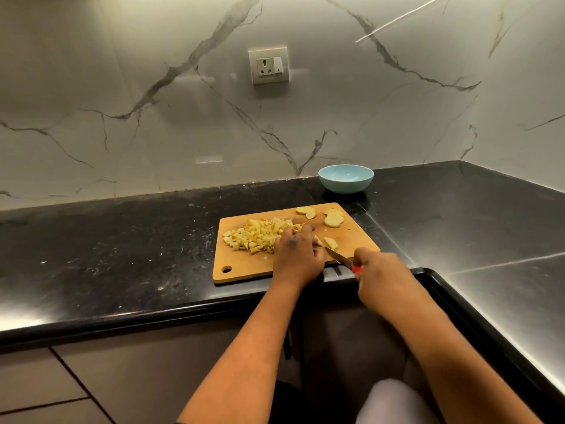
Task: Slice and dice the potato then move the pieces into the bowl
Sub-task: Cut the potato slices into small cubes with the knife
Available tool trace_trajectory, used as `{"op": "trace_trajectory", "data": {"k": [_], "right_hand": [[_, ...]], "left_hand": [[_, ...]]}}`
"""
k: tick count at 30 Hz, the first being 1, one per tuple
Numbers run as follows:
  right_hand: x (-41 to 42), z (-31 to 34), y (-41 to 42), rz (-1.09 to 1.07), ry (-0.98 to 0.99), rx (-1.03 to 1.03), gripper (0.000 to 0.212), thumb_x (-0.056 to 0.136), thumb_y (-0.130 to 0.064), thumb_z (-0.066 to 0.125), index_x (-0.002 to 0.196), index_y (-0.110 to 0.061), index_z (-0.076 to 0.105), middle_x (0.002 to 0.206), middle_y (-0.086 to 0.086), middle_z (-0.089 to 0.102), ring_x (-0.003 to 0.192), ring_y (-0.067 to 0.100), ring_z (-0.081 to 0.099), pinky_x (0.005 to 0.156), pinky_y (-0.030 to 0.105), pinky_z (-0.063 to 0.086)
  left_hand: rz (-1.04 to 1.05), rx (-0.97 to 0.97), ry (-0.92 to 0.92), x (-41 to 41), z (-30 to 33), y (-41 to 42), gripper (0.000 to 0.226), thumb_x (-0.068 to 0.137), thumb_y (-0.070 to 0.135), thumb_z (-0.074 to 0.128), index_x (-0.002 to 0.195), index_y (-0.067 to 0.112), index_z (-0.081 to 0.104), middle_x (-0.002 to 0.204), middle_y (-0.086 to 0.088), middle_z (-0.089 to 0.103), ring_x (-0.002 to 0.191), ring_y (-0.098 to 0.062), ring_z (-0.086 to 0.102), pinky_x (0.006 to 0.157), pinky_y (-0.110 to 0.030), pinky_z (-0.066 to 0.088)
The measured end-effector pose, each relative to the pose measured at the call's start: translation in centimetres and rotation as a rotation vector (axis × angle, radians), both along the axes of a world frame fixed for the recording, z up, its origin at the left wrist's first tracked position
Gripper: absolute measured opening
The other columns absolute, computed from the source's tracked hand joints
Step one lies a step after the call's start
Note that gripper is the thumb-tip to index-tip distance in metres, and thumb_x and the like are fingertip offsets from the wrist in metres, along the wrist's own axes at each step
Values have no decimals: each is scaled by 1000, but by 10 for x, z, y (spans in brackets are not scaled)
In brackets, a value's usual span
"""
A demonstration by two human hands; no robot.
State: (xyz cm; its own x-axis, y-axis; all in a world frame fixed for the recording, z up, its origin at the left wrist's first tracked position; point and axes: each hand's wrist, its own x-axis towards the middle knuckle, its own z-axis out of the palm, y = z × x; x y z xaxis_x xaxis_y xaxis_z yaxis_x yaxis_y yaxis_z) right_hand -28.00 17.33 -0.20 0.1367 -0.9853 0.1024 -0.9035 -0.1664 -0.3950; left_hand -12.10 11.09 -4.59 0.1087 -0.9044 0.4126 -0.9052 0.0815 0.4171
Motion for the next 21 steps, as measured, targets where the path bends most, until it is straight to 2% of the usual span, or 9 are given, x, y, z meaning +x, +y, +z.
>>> {"op": "trace_trajectory", "data": {"k": [3,6,8,10,13,17,21], "right_hand": [[-14,7,-12,-3,-185,14,11,95,-19,57,103,-26,59,91,4,57,64,15,53,47,22,40],[-21,7,-32,-20,-305,10,7,94,-28,61,101,-27,61,90,4,61,64,15,55,51,26,47],[-23,4,-41,-10,-351,64,8,93,-32,63,100,-28,61,88,4,66,65,14,58,55,26,49],[-22,1,-47,9,-400,129,10,92,-33,64,101,-27,62,82,3,68,64,11,58,57,25,48],[-21,-1,-50,16,-410,123,10,93,-32,63,101,-27,62,81,2,68,62,10,58,55,23,46],[-15,-10,-51,18,-445,100,6,94,-30,62,99,-28,62,93,4,66,64,9,59,50,21,41],[-10,-24,-50,-22,-625,176,4,94,-28,62,98,-26,63,79,5,68,61,13,57,52,25,45]], "left_hand": [[1,2,49,0,0,1,38,88,25,53,126,20,53,111,-4,60,114,-23,45,96,-38,36],[-14,-43,71,2,-1,2,39,87,30,57,125,22,56,107,1,61,110,-20,46,92,-36,41],[-47,-74,45,3,-3,3,43,84,42,63,123,25,57,108,6,61,108,-17,45,89,-36,44],[-64,-80,4,3,-4,3,57,78,58,68,124,27,57,114,9,61,110,-17,43,87,-36,43],[1,-55,-20,1,-3,1,69,73,68,69,126,26,55,120,6,59,115,-19,42,88,-36,43],[51,-60,-32,-1,-2,-2,58,80,63,65,124,26,55,120,6,59,115,-20,43,87,-35,43],[69,-79,-28,-2,-3,-5,47,83,54,65,120,27,57,114,9,61,112,-19,44,84,-35,40]]}}
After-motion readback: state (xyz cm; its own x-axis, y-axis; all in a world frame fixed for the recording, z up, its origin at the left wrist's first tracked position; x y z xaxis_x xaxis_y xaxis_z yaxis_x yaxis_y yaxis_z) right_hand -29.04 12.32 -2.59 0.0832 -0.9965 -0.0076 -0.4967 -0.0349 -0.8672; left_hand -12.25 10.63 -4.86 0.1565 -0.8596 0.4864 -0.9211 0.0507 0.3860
